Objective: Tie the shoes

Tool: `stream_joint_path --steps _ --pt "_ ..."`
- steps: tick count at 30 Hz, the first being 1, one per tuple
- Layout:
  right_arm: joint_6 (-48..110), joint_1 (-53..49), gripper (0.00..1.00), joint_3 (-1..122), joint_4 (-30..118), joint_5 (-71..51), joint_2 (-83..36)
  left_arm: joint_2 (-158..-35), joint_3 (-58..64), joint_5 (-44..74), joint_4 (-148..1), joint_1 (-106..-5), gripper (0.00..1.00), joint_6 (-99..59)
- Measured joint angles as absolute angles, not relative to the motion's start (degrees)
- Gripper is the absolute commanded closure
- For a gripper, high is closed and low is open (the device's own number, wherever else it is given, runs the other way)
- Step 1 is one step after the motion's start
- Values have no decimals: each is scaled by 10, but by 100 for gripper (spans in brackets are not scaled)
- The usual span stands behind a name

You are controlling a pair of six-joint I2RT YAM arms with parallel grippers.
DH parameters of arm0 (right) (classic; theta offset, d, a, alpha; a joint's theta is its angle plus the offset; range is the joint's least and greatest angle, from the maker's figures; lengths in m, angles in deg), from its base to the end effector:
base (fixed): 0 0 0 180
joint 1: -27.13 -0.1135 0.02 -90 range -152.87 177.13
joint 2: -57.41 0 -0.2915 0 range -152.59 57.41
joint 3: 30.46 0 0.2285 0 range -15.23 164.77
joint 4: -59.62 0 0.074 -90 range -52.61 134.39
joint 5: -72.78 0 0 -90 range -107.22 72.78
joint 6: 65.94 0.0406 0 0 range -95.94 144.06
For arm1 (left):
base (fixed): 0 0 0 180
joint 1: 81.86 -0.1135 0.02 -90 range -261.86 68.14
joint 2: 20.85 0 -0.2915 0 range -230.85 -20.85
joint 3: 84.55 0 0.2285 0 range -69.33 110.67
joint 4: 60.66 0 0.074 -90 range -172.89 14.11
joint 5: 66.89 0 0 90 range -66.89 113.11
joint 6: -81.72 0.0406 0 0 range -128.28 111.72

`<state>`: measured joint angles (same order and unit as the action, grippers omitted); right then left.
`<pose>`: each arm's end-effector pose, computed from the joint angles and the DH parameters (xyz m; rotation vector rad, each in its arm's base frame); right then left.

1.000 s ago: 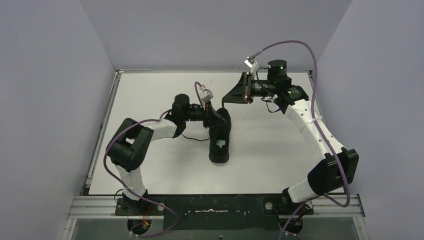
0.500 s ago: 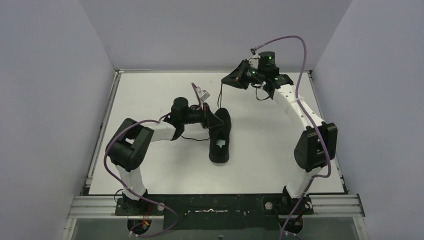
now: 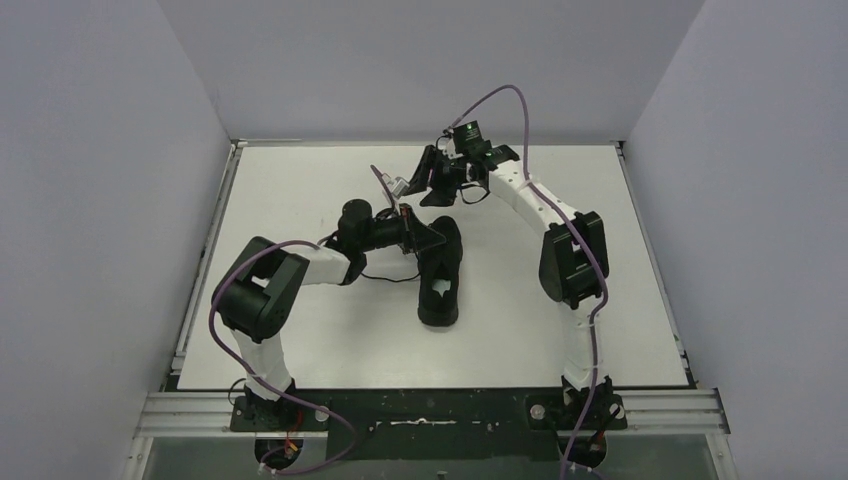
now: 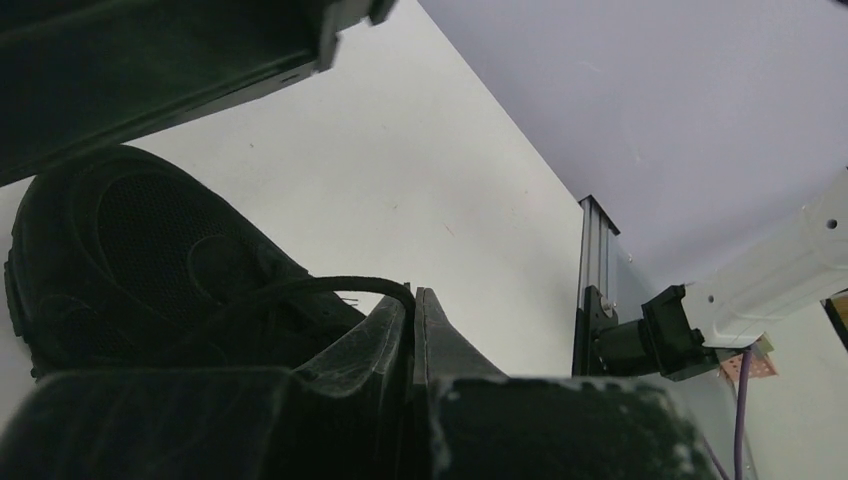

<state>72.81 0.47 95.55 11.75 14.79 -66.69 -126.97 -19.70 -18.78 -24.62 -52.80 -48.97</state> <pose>0.4257 0.2378 0.2846 0.2014 2.6005 1.2288 0.3159 -0.2066 0.2333 0.4367 1.8273 -1.4825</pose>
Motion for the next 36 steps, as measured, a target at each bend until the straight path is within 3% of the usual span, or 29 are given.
stream_joint_path --steps 6,11,15,18,30,36 --pt "589 56 30 983 -27 177 -644 -1270 -197 -162 -249 -529 100 -528" --pt "460 116 32 814 -63 173 -469 -1270 -194 -141 -281 -531 100 -559" --pt "399 63 37 654 -1 159 -320 -1270 -184 -134 -305 -533 100 -585" --pt "391 -1 43 590 67 162 -278 -1270 -179 -133 -324 -534 100 -598" --pt "380 -117 51 423 362 94 -297 -1268 -166 -130 -405 -544 100 -641" --pt "350 -143 52 413 444 42 -330 -1268 -155 -134 -415 -545 100 -666"
